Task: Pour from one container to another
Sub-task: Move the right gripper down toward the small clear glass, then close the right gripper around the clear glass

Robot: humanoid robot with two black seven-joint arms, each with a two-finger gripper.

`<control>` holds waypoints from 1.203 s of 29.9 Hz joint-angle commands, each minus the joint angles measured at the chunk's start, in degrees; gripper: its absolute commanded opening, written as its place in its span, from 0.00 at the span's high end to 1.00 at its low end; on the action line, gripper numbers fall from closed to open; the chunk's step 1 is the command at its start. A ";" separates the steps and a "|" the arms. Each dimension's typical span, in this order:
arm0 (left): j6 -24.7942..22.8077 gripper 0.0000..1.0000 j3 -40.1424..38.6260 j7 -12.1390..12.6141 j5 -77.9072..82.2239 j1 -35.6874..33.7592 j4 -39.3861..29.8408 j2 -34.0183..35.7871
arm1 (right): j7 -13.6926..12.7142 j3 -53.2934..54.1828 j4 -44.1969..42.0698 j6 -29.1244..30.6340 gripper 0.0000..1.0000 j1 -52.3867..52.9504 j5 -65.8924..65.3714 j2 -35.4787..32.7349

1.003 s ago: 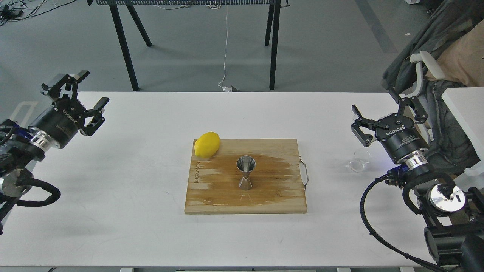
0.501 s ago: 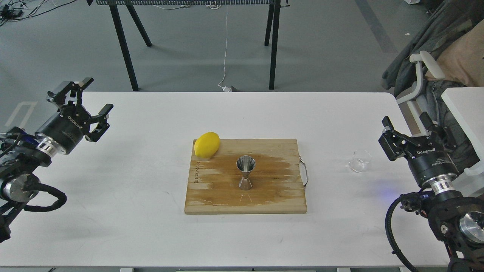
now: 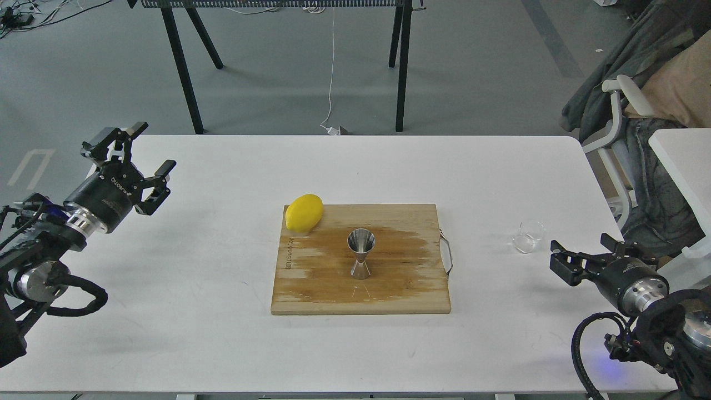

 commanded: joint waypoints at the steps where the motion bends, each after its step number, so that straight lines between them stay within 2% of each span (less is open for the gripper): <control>1: 0.00 0.13 0.05 0.00 0.02 0.01 0.83 -0.12 | -0.02 -1.27 -2.66 -0.10 0.02 1.58 -0.11 0.03; 18: 0.00 0.13 0.05 0.00 0.10 0.27 0.92 -0.03 | 0.06 -9.61 -17.08 0.16 0.02 13.54 -0.11 1.79; 30: 0.00 0.13 0.05 0.00 0.10 0.62 1.36 -0.03 | 0.06 -12.78 -22.62 0.51 0.02 18.72 -0.11 3.11; 36: 0.00 0.13 0.05 0.00 0.10 0.71 1.36 -0.03 | 0.15 -14.80 -25.43 0.78 0.05 21.62 -0.11 3.37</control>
